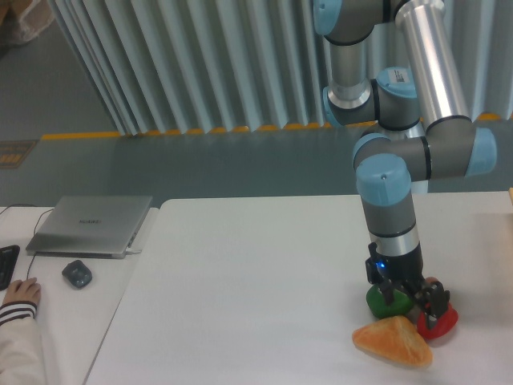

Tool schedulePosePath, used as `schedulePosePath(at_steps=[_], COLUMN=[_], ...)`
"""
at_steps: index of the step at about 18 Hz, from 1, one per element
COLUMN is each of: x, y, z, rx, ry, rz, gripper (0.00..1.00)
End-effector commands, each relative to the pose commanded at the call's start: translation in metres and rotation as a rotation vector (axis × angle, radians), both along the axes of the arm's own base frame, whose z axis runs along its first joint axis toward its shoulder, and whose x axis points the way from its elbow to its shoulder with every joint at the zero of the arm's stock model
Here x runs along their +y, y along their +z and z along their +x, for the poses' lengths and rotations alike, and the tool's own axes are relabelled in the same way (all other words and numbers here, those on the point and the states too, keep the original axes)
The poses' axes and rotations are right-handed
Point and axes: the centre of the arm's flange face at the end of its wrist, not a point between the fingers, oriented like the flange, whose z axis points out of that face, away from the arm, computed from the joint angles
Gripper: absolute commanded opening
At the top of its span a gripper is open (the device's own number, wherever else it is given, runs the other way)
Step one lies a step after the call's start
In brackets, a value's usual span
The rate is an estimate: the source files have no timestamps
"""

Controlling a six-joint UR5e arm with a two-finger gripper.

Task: Place the triangular bread on the table
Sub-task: 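Open the gripper and release the bread slice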

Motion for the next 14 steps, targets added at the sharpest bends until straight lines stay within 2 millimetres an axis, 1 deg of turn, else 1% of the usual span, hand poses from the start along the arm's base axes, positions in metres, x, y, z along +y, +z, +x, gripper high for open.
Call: schedulePosePath(at_steps=[1, 3, 6, 8, 9, 10, 14], x=[-0.004, -0.017, -0.027, -0.032, -0.033, -0.030, -0.031], y=[0.008, 0.020, 0.036, 0.044, 0.047, 0.045, 0.043], z=[0.004, 0.017, 0.028, 0.040, 0.049, 0.056, 0.059], rx=[-0.008, -0.070, -0.119, -0.142, -0.148, -0.152, -0.167], ry=[-0.053, -0.205, -0.311, -0.332, -0.344, -0.354, -0.353], rz=[-0.019, -0.104, -0.162, -0.187, -0.190, -0.190, -0.176], gripper=[1.00, 1.00, 1.00, 1.00, 1.00, 1.00, 1.00])
